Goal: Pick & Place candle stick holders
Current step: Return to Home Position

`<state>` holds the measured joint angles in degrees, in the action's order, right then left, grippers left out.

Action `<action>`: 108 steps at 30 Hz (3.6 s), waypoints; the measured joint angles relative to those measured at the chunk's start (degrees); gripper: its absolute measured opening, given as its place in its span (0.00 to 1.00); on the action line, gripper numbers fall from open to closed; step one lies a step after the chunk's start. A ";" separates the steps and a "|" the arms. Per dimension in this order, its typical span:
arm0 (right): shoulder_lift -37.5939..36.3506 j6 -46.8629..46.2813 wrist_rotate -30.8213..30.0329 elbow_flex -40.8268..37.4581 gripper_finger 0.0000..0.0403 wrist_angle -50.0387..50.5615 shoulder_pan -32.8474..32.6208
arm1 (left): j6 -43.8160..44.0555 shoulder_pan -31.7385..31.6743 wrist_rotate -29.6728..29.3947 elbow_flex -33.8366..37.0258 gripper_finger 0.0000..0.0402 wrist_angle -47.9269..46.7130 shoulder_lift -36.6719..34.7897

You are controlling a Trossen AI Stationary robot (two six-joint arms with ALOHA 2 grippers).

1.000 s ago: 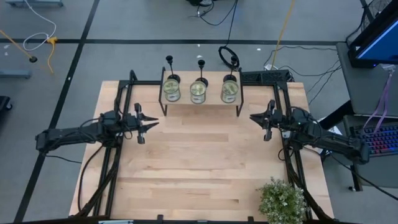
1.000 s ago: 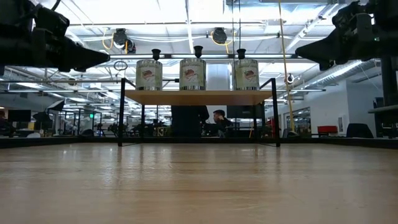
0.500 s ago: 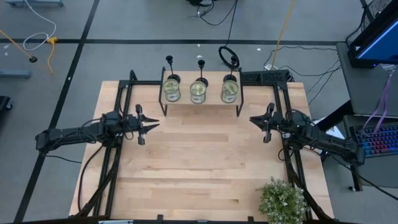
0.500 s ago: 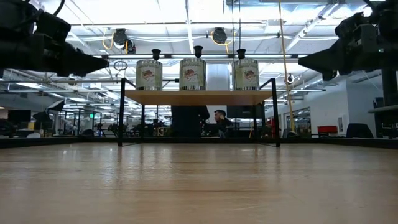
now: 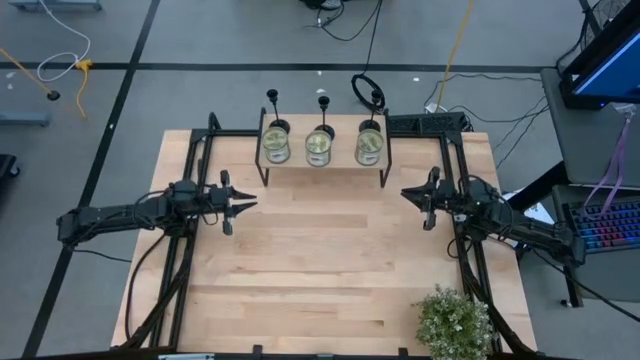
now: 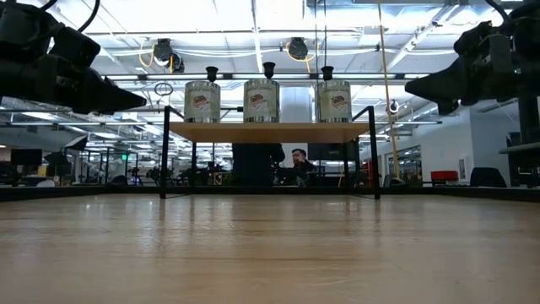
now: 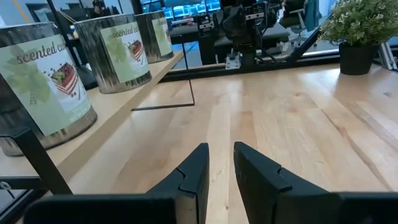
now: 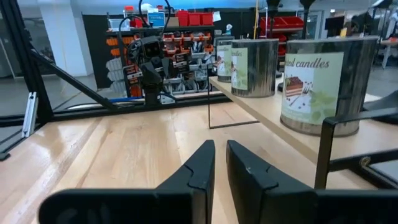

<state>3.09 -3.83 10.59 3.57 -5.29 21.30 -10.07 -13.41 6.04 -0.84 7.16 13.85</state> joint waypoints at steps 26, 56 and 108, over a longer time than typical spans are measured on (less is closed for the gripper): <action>1.81 -7.48 -0.13 -0.20 0.08 2.85 -0.02 | 0.07 0.01 -0.07 -0.07 0.20 -0.04 0.00; 1.81 -7.48 -0.02 -0.22 0.08 2.90 -0.04 | 0.07 0.01 -0.09 -0.07 0.20 -0.04 0.00; 1.81 -7.48 0.00 -0.24 0.08 2.90 -0.03 | 0.04 0.00 -0.11 -0.07 0.20 0.35 0.00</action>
<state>4.91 -11.31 10.59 3.33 -2.39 21.27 -10.02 -13.41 5.93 -0.91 7.51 13.85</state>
